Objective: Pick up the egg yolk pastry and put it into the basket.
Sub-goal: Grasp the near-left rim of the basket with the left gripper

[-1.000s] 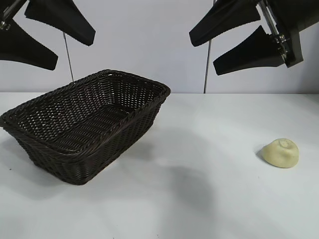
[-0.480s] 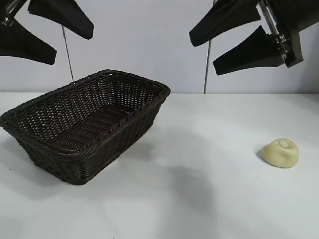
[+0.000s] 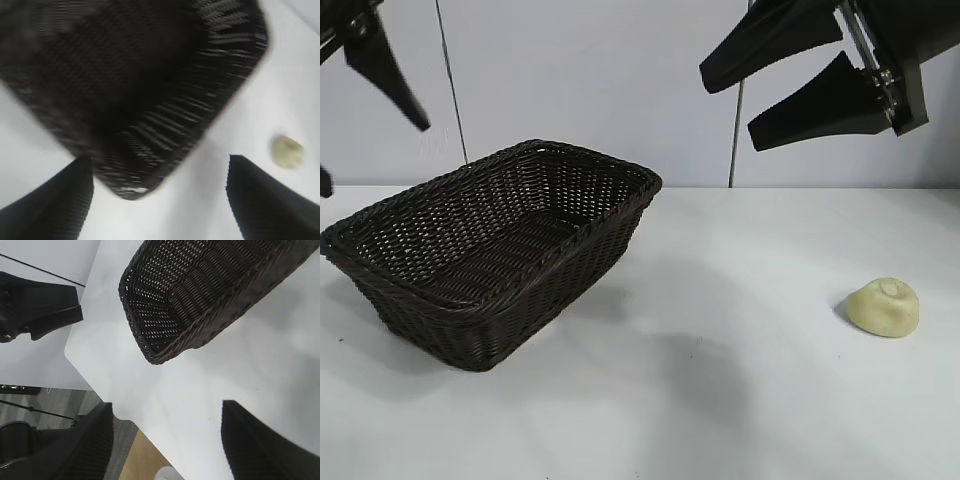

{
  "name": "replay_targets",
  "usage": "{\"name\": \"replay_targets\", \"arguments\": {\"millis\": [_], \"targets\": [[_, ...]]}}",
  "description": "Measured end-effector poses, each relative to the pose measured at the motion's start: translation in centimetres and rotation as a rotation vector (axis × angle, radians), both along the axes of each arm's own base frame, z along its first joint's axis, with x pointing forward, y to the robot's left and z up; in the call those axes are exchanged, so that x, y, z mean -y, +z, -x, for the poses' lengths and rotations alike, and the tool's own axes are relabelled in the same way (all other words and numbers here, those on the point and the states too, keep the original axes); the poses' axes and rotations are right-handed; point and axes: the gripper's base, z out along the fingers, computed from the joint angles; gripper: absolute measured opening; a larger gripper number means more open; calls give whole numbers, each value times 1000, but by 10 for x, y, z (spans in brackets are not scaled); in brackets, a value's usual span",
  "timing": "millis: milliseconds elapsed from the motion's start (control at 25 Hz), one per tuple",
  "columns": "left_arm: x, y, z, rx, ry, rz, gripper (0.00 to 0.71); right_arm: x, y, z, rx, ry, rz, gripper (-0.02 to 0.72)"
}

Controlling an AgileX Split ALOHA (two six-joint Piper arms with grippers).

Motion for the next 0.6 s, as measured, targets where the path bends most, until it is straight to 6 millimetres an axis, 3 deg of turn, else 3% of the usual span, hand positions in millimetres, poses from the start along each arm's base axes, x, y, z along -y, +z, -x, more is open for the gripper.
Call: {"name": "replay_targets", "arguments": {"millis": [600], "targets": [[18, -80, -38, -193, 96, 38, 538, 0, 0, 0, -1, -1, 0, 455]]}}
